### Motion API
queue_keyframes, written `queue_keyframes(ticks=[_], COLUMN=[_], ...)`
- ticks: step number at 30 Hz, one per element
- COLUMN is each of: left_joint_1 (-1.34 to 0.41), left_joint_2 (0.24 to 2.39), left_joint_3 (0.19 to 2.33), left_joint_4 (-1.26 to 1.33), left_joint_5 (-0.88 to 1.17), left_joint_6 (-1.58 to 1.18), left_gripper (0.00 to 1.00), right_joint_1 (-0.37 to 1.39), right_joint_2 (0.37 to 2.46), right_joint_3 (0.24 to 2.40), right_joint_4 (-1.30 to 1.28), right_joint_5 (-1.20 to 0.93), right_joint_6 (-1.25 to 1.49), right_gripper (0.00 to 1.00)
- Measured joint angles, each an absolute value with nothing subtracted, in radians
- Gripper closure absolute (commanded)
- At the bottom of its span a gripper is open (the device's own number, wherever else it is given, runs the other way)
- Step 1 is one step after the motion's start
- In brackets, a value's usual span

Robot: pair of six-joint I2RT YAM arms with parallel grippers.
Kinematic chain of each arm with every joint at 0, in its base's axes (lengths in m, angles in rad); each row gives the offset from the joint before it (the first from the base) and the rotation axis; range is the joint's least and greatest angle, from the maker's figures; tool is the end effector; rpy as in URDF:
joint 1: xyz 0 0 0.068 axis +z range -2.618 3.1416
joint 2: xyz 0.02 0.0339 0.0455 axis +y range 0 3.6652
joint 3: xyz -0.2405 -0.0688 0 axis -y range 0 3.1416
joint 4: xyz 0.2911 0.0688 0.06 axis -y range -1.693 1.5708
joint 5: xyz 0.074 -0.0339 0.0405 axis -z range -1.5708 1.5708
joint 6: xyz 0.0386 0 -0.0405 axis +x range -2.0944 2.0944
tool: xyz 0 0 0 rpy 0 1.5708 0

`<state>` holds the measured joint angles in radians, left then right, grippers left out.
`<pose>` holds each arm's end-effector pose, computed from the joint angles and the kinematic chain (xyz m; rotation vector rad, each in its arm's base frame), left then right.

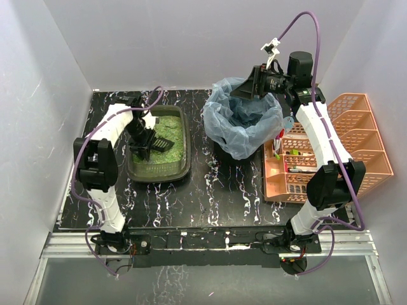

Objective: Clean the litter box

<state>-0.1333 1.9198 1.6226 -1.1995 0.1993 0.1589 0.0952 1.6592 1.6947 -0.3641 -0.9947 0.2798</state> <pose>0.4018 -0.0616 0.2001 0.4552 3.0161 -0.3035 0.4150 0.0721 0.3927 -0.5254 1.8394 1.1889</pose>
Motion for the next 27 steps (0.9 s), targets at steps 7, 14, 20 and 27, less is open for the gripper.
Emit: queue_keyframes(ticks=[7, 14, 20, 27], left_joint_1=[-0.135, -0.15, -0.159, -0.161], left_joint_2=[1.972, 1.975, 1.975, 1.972], left_joint_3=[1.656, 1.665, 1.665, 1.588], left_joint_4=[-1.184, -1.142, -1.085, -0.941], left_joint_5=[0.194, 0.184, 0.179, 0.18], left_joint_6=[0.153, 0.129, 0.1, 0.078], left_gripper=[1.0, 1.0, 1.0, 1.0], right_joint_1=[0.095, 0.095, 0.095, 0.095], right_joint_2=[1.658, 1.655, 1.652, 1.652], right_joint_3=[1.682, 1.671, 1.654, 1.625], right_joint_4=[-0.355, -0.34, -0.324, -0.312], right_joint_5=[-1.006, -1.015, -1.021, -1.027], right_joint_6=[0.295, 0.299, 0.314, 0.321], right_gripper=[0.24, 0.24, 0.24, 0.24])
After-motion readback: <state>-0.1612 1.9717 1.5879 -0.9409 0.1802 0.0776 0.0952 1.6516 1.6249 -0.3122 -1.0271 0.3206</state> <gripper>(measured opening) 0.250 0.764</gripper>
